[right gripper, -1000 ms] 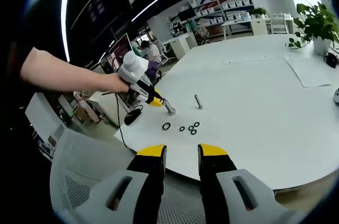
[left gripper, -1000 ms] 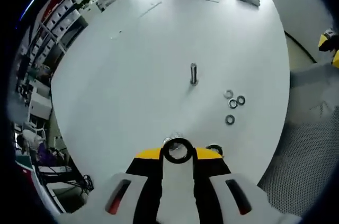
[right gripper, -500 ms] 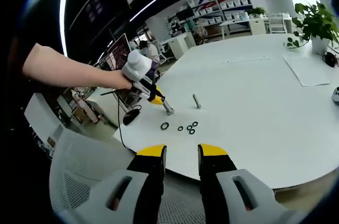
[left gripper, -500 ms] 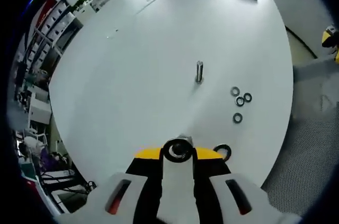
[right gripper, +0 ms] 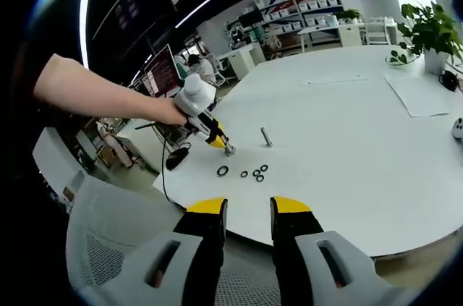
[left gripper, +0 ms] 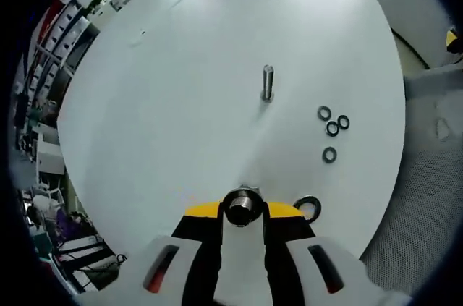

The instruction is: Place the washer onto the threaded stud by aligning its center hole with the stud, sliding it down to the base, and recovering from edge contact or off-axis alignment until the washer reaches the visible bottom stop.

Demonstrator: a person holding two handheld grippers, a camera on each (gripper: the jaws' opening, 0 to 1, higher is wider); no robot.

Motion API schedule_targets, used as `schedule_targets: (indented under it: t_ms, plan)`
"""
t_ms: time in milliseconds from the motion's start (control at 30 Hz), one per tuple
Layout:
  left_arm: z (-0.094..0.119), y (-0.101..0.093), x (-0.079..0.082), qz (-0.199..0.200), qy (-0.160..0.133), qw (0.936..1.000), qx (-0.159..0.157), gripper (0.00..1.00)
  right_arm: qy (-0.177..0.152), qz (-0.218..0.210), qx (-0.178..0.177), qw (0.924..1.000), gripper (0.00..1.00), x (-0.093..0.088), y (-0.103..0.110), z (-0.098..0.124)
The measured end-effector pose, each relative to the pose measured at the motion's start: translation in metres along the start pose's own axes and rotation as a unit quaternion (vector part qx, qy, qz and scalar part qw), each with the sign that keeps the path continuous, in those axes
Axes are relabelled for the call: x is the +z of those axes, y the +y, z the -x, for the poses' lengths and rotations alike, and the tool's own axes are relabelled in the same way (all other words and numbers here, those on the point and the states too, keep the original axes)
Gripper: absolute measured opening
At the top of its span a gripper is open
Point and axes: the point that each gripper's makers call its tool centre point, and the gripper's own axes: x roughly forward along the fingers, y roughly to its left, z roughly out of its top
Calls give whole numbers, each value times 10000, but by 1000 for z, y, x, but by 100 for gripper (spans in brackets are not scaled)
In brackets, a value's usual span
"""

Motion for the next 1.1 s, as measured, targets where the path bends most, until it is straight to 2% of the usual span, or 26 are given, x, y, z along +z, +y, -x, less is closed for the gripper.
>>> schedule_targets:
  t_ms: [267, 533, 600, 667, 800, 1000, 1100]
  plan:
    - [-14, -3, -2, 42, 138, 9999, -28, 19, 55, 13, -26, 10000, 27, -2, -1, -1]
    - [-23, -4, -5, 111, 77, 9999, -97, 20, 96, 5, -19, 10000, 27, -3, 0, -1]
    - [-21, -5, -6, 164, 127, 9997, -100, 20, 94, -1, -14, 10000, 27, -3, 0, -1]
    - [-19, -6, -5, 287, 59, 9995, -112, 20, 97, -6, -7, 10000, 27, -3, 0, 0]
    - [-18, -10, -10, 692, 77, 9975, -103, 20, 120, 7, 11, 9999, 27, -4, 1, -1]
    - [-14, -6, -13, 715, -5, 9974, 31, 17, 125, 31, 52, 9999, 27, -4, 3, 0]
    - [-2, -9, -19, 977, -126, 9951, 79, 18, 119, 28, 78, 9999, 27, -4, 4, 0]
